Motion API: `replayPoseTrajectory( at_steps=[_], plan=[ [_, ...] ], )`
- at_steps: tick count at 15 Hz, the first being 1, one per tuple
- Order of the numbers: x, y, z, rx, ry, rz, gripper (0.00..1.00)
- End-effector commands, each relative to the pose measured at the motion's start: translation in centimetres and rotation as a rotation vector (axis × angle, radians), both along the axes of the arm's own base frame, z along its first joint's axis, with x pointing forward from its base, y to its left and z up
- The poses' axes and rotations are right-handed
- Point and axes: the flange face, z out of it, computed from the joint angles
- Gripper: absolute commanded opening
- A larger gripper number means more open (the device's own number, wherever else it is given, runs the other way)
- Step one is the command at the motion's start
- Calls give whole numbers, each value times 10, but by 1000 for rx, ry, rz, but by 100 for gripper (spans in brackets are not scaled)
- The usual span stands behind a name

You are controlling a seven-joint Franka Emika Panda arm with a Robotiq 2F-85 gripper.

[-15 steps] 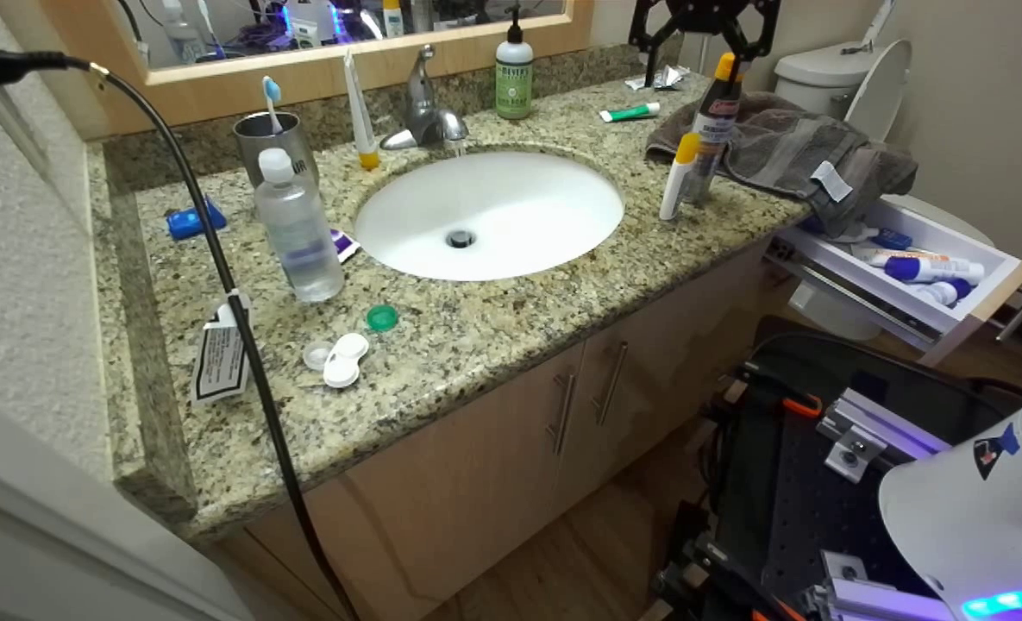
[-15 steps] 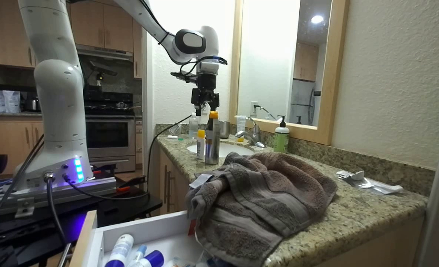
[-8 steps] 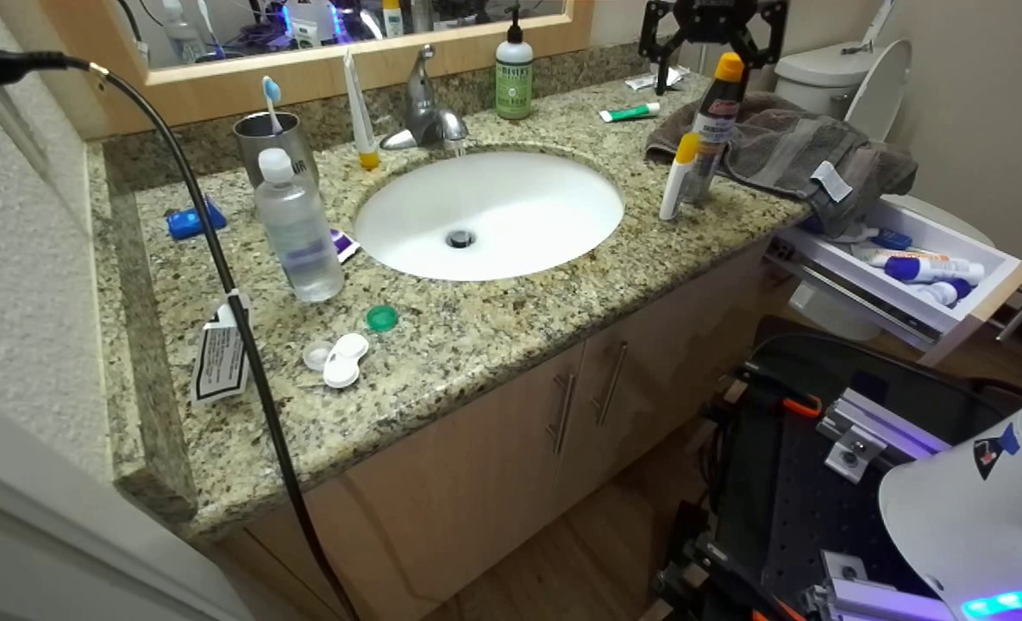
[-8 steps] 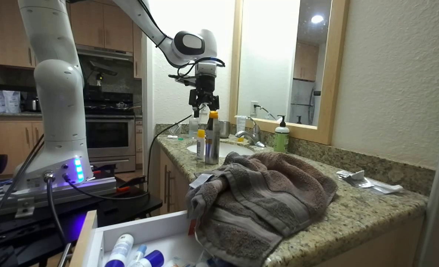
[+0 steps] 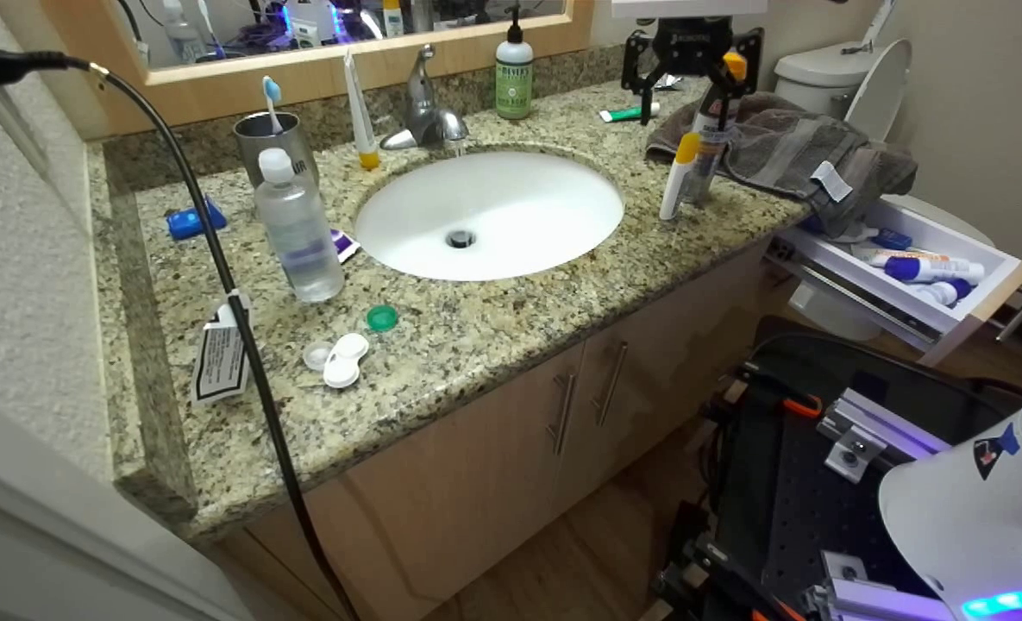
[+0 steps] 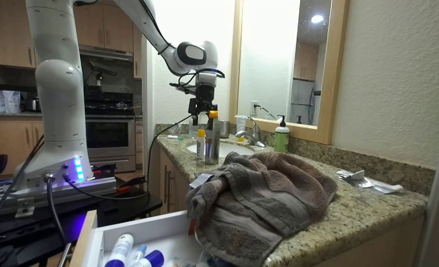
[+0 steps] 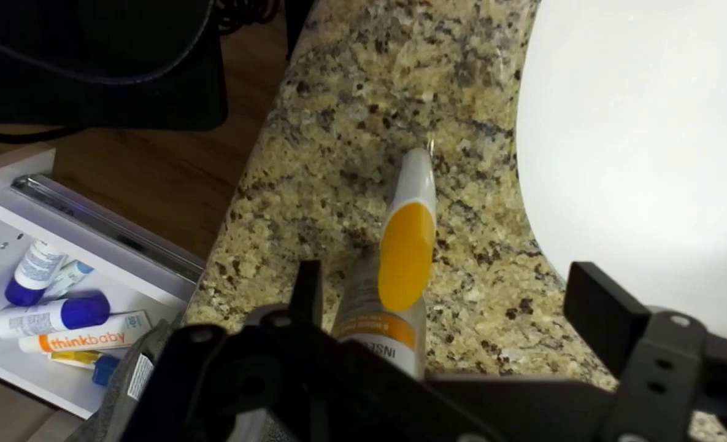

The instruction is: Move the two bottles with yellow tops forward then use the towel to wipe the counter

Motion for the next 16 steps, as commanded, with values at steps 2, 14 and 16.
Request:
replayPoseTrajectory(
  at_steps=[2, 14, 16],
  plan=[
    [3, 0, -12, 0, 13, -8, 100],
    [4, -2, -33, 3, 63, -27, 90],
    [4, -6, -37, -1, 71, -35, 66]
  ],
)
